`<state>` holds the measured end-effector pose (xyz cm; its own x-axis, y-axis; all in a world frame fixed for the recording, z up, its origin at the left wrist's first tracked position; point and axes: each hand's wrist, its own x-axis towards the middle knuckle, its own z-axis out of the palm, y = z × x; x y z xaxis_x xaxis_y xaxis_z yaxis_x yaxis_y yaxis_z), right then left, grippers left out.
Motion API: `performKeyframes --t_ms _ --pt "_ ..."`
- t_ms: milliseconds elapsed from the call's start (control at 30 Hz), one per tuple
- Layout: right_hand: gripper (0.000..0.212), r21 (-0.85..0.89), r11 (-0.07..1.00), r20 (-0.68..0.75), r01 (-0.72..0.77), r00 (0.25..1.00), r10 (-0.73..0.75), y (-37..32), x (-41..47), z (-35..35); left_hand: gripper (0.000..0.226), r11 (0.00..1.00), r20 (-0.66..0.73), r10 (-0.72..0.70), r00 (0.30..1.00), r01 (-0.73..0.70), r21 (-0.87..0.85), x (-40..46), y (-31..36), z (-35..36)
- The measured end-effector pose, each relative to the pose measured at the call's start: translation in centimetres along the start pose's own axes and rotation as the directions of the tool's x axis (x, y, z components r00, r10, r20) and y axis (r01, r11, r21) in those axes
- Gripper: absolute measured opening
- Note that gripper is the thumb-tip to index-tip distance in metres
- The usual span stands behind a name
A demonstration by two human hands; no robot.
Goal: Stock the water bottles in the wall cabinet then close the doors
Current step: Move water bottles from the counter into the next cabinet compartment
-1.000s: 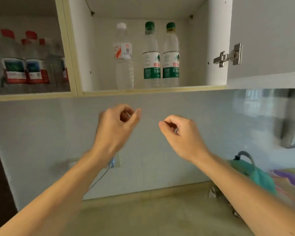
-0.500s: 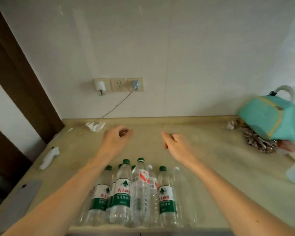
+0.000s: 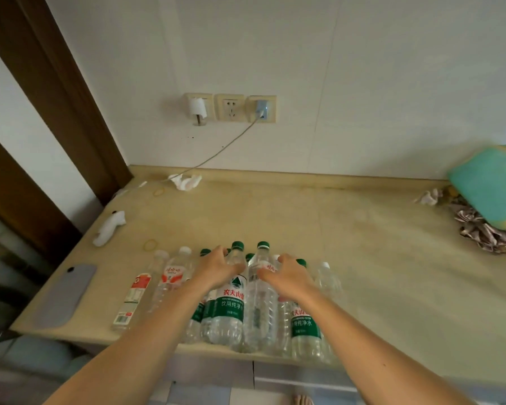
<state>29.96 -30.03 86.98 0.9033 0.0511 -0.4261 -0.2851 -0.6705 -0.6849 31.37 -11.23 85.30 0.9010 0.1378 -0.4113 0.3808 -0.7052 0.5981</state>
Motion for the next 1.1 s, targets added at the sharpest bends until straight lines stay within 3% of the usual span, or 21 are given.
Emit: performKeyframes --t_ms 267,367,433,567,700,800,967,1100 --pt "0.086 0.015 0.995 0.045 -0.096 0.994 0.095 0.6 1.8 1.1 0.078 0.985 0.054 -0.056 0.997 0.064 -0.161 0.8 -0.4 -0.3" --pt "0.07 0.064 0.991 0.085 -0.114 0.991 0.108 0.3 2.1 0.8 0.076 0.973 0.063 -0.076 0.995 0.088 -0.215 0.8 -0.4 -0.4" --pt "0.056 0.098 0.987 0.119 -0.128 0.986 0.116 0.4 2.3 0.5 0.068 0.963 0.068 -0.07 0.995 0.086 -0.254 0.7 -0.3 -0.5" --pt "0.054 0.18 0.975 0.191 -0.129 0.977 0.094 1.1 2.6 -0.2 0.049 0.953 0.084 -0.017 0.996 0.042 -0.299 -0.1 0.1 -1.4" --pt "0.035 0.312 0.943 0.217 -0.117 0.975 0.049 1.7 2.7 -1.5 0.037 0.929 0.126 0.051 0.991 -0.001 -0.371 -0.9 0.9 -3.0" --pt "0.047 0.423 0.9 0.233 -0.105 0.972 0.004 1.9 3.0 -3.7 0.045 0.909 0.058 0.07 0.996 -0.039 -0.416 -0.8 2.1 -4.6" --pt "0.056 0.53 0.845 0.023 0.065 0.996 -0.091 1.7 4.1 -8.7 0.068 0.865 -0.021 0.207 0.978 -0.193 -0.463 -0.1 6.4 -6.5" --pt "0.075 0.38 0.885 -0.268 0.27 0.948 -0.174 2.2 5.2 -12.3 0.058 0.851 -0.125 0.302 0.945 -0.327 -0.411 1.2 10.7 -4.5"
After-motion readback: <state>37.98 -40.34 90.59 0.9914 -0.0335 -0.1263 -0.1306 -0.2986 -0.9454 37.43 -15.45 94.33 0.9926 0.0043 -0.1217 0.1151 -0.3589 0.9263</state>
